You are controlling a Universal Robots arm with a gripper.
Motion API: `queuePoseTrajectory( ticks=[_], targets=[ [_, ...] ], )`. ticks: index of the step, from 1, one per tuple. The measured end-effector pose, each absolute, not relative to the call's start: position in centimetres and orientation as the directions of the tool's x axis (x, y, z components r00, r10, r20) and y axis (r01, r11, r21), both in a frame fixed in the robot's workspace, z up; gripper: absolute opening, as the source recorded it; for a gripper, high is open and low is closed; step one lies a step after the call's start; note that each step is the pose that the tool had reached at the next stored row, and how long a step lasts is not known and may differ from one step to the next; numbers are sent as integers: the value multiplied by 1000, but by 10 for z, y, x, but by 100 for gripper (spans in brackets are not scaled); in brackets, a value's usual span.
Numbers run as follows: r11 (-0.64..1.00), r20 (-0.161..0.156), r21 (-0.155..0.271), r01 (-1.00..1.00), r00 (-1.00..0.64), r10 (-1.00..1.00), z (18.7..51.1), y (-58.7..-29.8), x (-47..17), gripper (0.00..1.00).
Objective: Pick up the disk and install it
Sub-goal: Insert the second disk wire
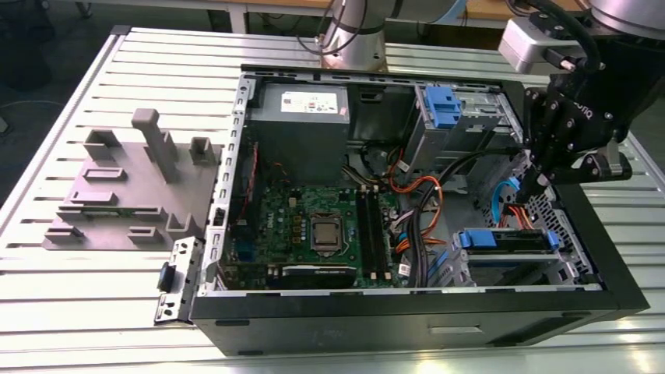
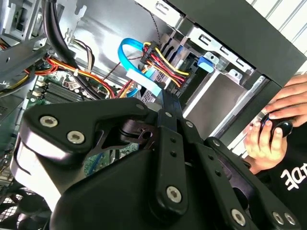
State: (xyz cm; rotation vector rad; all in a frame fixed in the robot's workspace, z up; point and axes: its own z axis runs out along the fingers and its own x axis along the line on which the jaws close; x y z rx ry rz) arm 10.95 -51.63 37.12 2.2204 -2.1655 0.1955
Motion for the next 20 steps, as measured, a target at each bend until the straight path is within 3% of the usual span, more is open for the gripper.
queuePoseTrajectory(
  ticks=[8,9,11,12,20],
  targets=[
    [-31,136,-56,-998,23,-990,370,-511,110,19],
    [-31,140,-53,-998,24,-990,370,-511,110,24],
    [-32,151,-41,-999,26,-988,369,-511,111,24],
    [-32,153,-31,-999,27,-988,368,-510,112,31],
    [-32,154,28,-999,36,-987,365,-505,123,31]
  ],
)
